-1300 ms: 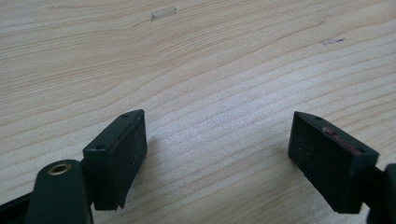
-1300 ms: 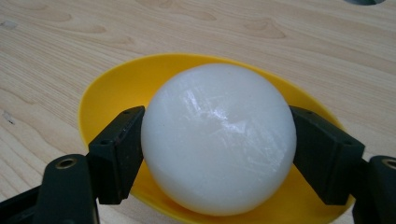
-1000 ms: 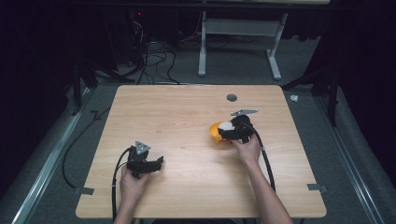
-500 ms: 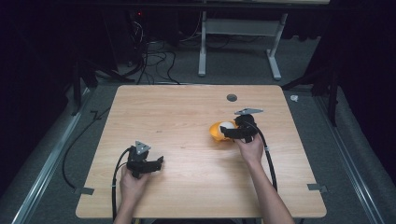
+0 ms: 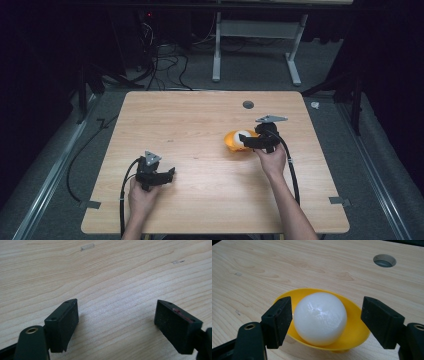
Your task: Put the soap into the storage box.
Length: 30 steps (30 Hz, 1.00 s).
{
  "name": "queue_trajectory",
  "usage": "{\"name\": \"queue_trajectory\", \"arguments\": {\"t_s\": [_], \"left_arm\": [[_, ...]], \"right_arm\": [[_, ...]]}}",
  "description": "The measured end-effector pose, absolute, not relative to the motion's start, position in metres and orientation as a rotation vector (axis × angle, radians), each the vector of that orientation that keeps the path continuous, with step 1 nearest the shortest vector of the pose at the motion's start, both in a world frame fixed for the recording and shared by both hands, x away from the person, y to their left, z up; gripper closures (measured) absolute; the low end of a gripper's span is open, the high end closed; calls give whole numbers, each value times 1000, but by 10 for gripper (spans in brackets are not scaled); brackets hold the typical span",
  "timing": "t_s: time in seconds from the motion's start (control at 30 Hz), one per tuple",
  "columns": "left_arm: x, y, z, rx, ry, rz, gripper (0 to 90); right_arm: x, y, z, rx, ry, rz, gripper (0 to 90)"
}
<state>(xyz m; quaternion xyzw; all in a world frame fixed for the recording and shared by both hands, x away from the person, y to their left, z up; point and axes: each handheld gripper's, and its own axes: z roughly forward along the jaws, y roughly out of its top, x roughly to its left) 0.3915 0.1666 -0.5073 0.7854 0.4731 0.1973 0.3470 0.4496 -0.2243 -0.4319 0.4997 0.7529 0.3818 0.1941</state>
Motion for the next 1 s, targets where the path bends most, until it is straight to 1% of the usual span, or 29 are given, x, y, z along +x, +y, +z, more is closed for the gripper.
{"name": "queue_trajectory", "arguments": {"t_s": [1.0], "left_arm": [[392, 166, -507, 2038, 1227, 513, 201]], "right_arm": [[430, -243, -426, 1409, 2065, 1091, 270]]}}
